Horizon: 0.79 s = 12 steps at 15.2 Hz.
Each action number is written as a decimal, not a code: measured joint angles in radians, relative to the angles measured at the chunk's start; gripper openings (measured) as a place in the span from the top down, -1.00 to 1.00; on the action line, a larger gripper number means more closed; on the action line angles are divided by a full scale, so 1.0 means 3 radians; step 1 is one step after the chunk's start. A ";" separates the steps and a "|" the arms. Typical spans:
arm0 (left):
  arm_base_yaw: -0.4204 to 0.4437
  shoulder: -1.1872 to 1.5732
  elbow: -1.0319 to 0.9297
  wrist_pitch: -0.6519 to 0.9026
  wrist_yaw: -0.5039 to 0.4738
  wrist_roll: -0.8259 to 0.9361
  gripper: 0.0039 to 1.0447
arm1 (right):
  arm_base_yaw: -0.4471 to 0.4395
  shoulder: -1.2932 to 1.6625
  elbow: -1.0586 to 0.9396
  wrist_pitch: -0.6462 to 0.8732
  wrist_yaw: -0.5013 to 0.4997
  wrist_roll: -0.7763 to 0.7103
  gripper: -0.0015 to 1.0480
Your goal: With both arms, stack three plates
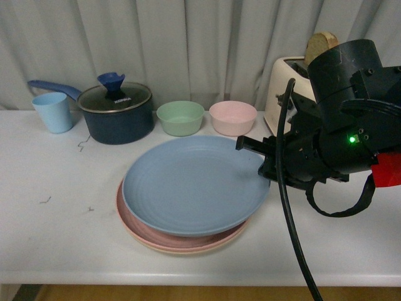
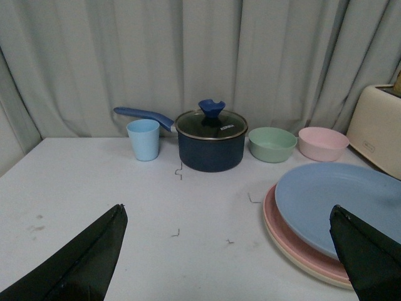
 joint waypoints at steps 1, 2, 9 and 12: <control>0.0000 0.0000 0.0000 0.0000 0.0000 0.0001 -0.88 | 0.0017 0.0036 0.0033 -0.0015 0.0004 0.0000 0.94; 0.0000 0.0000 0.0000 -0.0001 0.0000 0.0001 -0.88 | 0.0025 0.0080 0.0083 -0.0001 0.0015 -0.0001 0.94; 0.0000 0.0000 0.0000 0.0000 0.0000 0.0001 -0.88 | 0.0100 0.0235 0.0164 0.0065 0.0064 0.0003 0.40; 0.0000 0.0000 0.0000 0.0000 0.0000 0.0001 -0.88 | -0.0078 -0.0248 -0.0342 0.0329 0.0031 0.0076 -0.23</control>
